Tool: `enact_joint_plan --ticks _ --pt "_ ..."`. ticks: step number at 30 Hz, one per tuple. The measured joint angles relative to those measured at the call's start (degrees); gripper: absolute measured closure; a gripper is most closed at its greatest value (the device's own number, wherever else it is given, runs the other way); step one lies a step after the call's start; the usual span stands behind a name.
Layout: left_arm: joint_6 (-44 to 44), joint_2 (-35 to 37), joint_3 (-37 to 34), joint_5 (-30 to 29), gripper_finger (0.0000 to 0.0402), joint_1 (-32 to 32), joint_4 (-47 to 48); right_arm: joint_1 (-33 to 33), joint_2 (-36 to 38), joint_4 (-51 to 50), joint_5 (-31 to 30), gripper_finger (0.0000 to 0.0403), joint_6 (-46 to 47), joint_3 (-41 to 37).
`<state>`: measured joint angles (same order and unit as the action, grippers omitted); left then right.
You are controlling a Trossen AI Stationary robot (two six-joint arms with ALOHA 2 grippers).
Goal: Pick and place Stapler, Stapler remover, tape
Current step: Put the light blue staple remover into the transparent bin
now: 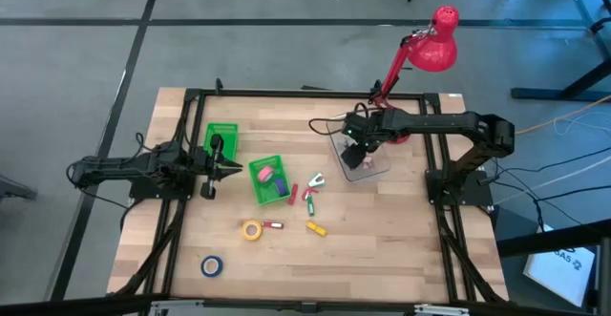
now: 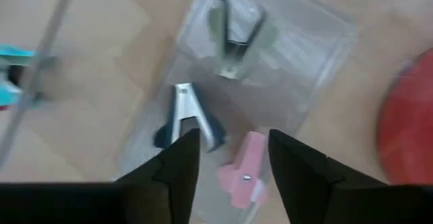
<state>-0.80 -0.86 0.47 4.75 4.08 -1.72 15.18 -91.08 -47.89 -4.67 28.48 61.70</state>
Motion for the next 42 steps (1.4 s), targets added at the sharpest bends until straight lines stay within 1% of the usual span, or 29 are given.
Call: enact_joint_plan --ticks 7,11,15,18,22,24,30,33,38,40,42 --pt "0.00 0.01 0.00 0.00 0.0359 0.00 0.00 -0.02 -0.03 -0.34 0.86 0.0169 -0.42 5.38" --pt "0.00 0.00 0.00 0.00 0.0359 0.00 0.00 -1.31 0.61 -1.16 0.46 0.0155 -2.62 9.75" --pt "0.02 0.00 0.00 0.00 0.0359 0.00 0.00 -5.09 1.73 -1.66 -3.57 0.0156 -5.34 14.40" --pt "0.01 0.02 0.00 0.00 0.0359 0.00 0.00 -8.73 1.94 -1.59 -6.56 0.0160 -9.40 18.13" --pt "0.00 0.01 0.00 0.00 0.0359 0.00 0.00 -13.63 1.62 -1.52 -6.77 0.0163 -14.58 21.14" --pt "0.00 0.01 0.00 0.00 0.0359 0.00 0.00 -16.22 1.46 -1.47 -6.73 0.0163 -16.82 21.43" --pt "0.02 0.01 0.00 0.00 0.0359 0.00 0.00 -23.94 -1.34 -0.45 -6.86 0.0163 -19.00 21.37" --pt "0.02 0.02 0.00 0.00 0.0359 0.00 -0.02 -26.45 -3.70 0.10 -6.68 0.0163 -26.03 21.37" --pt "0.00 0.02 0.00 0.00 0.0359 0.00 -0.02 -27.45 -8.34 0.19 -6.73 0.0163 -44.39 21.37" --pt "0.00 0.00 0.00 0.00 0.0359 0.00 -0.04 -27.39 -10.26 0.50 -6.73 0.0163 -49.18 21.37" --pt "0.00 0.01 0.00 0.00 0.0359 0.00 -0.06 -27.05 -12.48 1.37 -6.71 0.0163 -52.08 21.37"
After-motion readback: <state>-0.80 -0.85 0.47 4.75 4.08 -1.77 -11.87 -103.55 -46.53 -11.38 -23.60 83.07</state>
